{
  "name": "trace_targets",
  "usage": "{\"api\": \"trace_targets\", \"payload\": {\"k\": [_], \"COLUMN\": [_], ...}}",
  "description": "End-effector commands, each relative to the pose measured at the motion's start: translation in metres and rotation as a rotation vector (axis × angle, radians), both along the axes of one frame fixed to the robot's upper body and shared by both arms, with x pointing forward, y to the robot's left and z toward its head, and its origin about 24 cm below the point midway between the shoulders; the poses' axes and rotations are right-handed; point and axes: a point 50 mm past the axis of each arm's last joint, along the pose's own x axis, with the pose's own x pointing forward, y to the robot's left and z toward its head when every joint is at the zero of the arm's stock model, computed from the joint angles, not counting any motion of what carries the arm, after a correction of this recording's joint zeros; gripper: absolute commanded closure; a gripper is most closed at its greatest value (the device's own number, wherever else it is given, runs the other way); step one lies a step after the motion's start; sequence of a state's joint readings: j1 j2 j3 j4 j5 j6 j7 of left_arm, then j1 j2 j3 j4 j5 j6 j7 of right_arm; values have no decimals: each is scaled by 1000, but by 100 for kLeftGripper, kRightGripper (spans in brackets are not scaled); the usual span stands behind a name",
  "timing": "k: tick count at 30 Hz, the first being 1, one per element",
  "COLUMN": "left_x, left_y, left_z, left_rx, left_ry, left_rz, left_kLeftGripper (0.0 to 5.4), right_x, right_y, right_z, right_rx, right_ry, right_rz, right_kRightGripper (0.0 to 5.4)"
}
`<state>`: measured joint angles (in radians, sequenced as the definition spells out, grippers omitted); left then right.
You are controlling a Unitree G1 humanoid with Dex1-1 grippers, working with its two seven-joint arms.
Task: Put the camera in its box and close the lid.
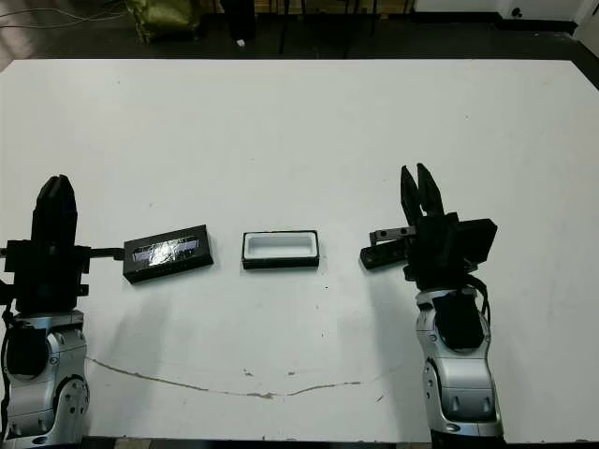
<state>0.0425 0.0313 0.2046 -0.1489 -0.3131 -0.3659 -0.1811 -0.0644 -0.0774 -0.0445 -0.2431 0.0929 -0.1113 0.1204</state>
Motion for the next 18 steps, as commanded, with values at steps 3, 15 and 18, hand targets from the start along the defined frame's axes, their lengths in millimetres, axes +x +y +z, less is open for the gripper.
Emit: {"api": "trace_targets", "payload": {"k": [3, 15, 18], "left_x": [-2, 0, 0], "left_y": [2, 5, 4], "left_z": [-7, -9, -8], "left_rx": [-3, -6, 1], "left_ry": [25, 4, -3], "left_rz": [-9, -53, -55], "left_kLeftGripper": [538, 538, 538], "right_x": [-2, -3, -4], "right_y": [-2, -8, -23], "right_z": [-5, 0, 12], "right_rx": [-12, -22, -68], "right_ry": [12, 6, -17], "right_rz": [-14, 6, 5], "right_kRightGripper": [540, 540, 540]}}
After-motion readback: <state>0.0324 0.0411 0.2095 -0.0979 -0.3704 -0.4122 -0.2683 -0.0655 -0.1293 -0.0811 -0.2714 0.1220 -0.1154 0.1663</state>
